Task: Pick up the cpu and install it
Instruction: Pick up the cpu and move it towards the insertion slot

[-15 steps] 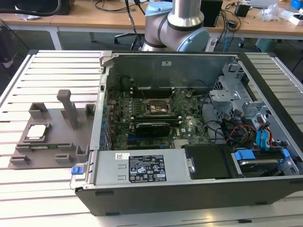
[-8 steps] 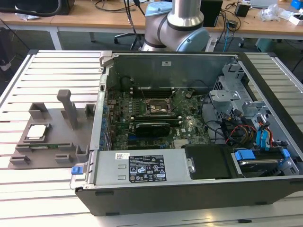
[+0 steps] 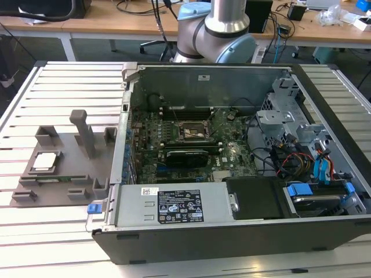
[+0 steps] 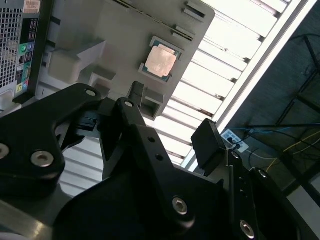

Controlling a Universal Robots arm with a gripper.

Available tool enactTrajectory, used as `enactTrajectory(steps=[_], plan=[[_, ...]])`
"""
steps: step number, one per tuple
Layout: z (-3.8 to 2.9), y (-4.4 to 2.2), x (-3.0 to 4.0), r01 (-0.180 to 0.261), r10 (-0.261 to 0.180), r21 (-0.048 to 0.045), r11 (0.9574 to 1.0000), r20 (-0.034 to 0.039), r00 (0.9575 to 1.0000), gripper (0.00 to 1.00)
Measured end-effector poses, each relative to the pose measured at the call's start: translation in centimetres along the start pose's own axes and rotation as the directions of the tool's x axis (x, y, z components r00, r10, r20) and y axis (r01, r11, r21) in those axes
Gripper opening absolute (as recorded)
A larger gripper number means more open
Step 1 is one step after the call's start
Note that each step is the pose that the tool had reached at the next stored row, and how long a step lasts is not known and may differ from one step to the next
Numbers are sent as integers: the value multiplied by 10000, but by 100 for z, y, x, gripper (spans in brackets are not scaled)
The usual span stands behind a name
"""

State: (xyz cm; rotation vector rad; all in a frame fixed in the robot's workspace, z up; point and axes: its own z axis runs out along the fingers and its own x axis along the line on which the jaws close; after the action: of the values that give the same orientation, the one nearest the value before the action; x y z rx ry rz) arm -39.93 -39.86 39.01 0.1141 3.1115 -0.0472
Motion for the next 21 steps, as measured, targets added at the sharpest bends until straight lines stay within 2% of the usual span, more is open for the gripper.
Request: enactTrajectory(steps=[21], plan=[[90, 2, 3, 0, 0, 0, 10000, -1, 10000, 66]])
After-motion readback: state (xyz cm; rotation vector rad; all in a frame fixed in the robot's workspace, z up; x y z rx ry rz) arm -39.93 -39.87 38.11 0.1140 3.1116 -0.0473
